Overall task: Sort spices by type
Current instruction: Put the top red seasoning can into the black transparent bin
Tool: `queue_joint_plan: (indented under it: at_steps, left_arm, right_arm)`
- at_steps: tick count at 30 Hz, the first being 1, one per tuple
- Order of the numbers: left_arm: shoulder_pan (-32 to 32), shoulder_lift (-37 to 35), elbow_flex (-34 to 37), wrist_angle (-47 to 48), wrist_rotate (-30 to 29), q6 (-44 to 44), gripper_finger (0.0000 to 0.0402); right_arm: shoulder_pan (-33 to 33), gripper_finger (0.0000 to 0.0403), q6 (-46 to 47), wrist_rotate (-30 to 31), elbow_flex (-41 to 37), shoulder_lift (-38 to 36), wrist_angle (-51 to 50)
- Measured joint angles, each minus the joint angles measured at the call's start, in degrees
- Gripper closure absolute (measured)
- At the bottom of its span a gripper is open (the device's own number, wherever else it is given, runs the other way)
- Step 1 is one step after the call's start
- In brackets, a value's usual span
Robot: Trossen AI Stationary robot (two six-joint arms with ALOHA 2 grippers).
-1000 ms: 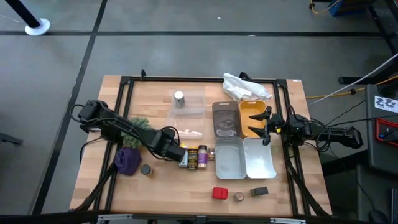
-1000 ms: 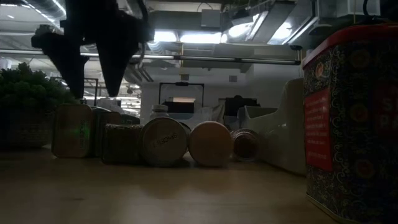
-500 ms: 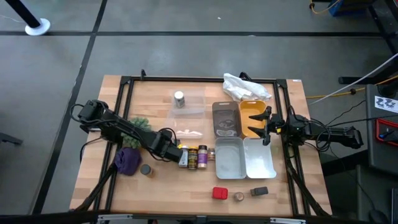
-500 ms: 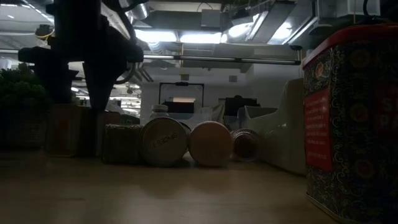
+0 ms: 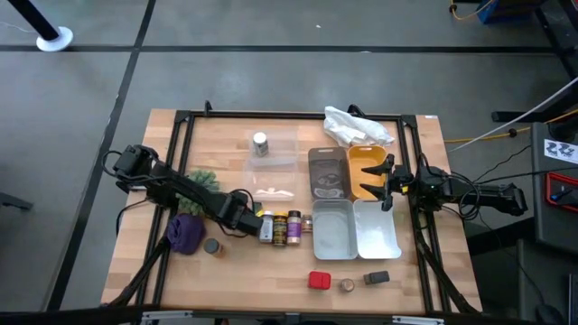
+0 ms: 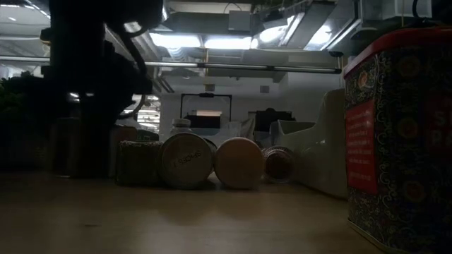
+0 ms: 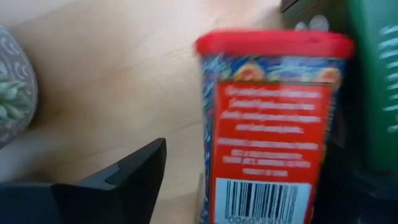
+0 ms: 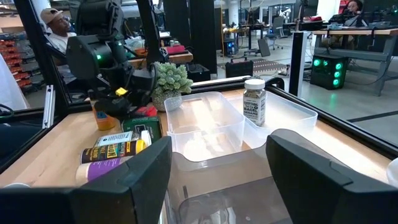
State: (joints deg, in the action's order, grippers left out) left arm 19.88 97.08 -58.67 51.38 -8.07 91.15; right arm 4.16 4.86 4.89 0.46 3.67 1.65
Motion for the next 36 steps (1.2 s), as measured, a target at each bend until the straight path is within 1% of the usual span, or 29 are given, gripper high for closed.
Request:
queue_joint_plan:
  at_steps: [3, 8, 12, 16, 19, 23, 28, 32, 36]
  left_arm:
    - [0.0, 0.0, 0.1, 0.1, 0.1, -0.3, 0.0151]
    - [0.0, -0.1, 0.0, 0.0, 0.2, -2.7, 0.0233]
    - [0.0, -0.5, 0.0, 0.0, 0.2, -4.3, 0.0235]
    - [0.0, -3.4, 0.0, 0.3, 0.2, -4.9, 0.0235]
    - [0.0, -6.8, 0.0, 0.5, 0.1, -6.2, 0.0235]
    - [0.0, -12.4, 0.0, 0.4, 0.0, -7.8, 0.0235]
    - [0.0, -19.1, 0.0, -0.5, -0.1, -10.7, 0.0235]
    - [-0.5, -21.9, 0.0, -5.0, -1.2, -16.0, 0.0235]
    - [-1.7, -22.0, 0.0, -11.7, -1.8, -23.0, 0.0235]
  right_arm:
    - [0.0, 0.0143, 0.0, 0.0, 0.0, 0.0, 0.0]
    - [0.0, 0.0143, 0.0, 0.0, 0.0, 0.0, 0.4]
    - [0.0, 0.0143, 0.0, 0.0, 0.0, 0.0, 0.6]
    - [0.0, 0.0143, 0.0, 0.0, 0.0, 0.0, 0.7]
    - [0.0, 0.0143, 0.0, 0.0, 0.0, 0.0, 0.8]
    - [0.0, 0.0143, 0.2, -2.7, 0.0, 0.0, 1.3]
    - [0.0, 0.0143, 5.7, -6.4, 0.0, 0.0, 1.6]
    - [0.0, 0.0143, 11.5, -8.6, 0.0, 0.0, 3.5]
    - [0.0, 0.0143, 15.0, -12.5, 0.5, 0.0, 8.0]
